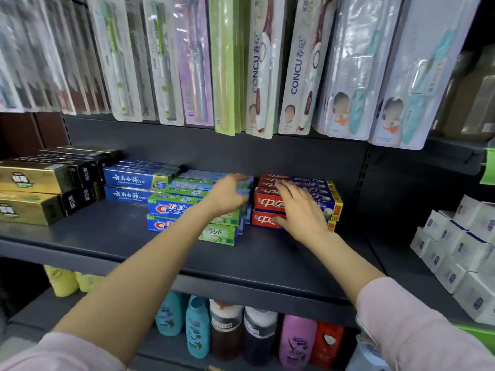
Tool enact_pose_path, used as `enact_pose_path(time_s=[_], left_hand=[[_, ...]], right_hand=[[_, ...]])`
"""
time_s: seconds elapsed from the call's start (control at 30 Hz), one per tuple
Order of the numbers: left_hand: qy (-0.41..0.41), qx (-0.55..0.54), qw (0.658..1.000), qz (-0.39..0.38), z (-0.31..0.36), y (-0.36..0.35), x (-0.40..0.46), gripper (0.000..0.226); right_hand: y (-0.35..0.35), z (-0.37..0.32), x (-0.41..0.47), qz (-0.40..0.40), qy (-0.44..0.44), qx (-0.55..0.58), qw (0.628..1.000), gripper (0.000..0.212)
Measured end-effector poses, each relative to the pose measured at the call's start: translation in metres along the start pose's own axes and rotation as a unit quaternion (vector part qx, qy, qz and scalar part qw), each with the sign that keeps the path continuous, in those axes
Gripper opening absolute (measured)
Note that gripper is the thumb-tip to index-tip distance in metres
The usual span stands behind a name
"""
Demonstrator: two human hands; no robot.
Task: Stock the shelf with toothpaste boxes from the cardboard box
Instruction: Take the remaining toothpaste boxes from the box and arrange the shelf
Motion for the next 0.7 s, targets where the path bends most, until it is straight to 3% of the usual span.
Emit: enact_pose_path(time_s=[0.17, 0.33, 0.4, 0.47, 0.57, 0.63, 0.7], left_hand=[[0.022, -0.007, 1.000, 0.013, -0.037, 0.031, -0.021, 0.039], [0.069, -0.011, 0.997, -0.028, -0.083, 0.062, -0.040, 0.075], [0.095, 0.001, 0.995, -0.013, -0.102, 0.069, -0.041, 0.080], [0.135, -0.055, 0.989, 0.005, -0.120, 0.074, -0.041, 0.090], [0.222, -0.199, 0.954, 0.028, -0.140, 0.072, -0.038, 0.090], [0.281, -0.306, 0.909, 0.025, -0.153, 0.067, -0.034, 0.085], [0.304, -0.398, 0.865, 0.015, -0.162, 0.064, -0.031, 0.057]], right_hand=[[0.004, -0.041, 0.006, -0.028, 0.020, 0.105, 0.994, 0.085], [0.000, -0.082, 0.006, -0.061, 0.018, 0.137, 0.989, 0.090], [-0.005, -0.095, 0.010, -0.086, 0.006, 0.140, 0.986, 0.093], [-0.013, -0.108, 0.015, -0.115, -0.019, 0.153, 0.981, 0.099], [-0.019, -0.119, 0.020, -0.143, -0.066, 0.144, 0.977, 0.106], [-0.022, -0.123, 0.021, -0.143, -0.085, 0.122, 0.978, 0.106], [-0.024, -0.128, 0.021, -0.133, -0.095, 0.108, 0.981, 0.103]])
Point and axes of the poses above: each hand's wrist, its own x-axis towards the middle knuckle, its own y-axis out of the back of the hand, z = x × y, the point moved 3 cm from there along x, towards the middle knuckle, and after that the axes turned 4 degrees about -y, right-handed, at the moved point
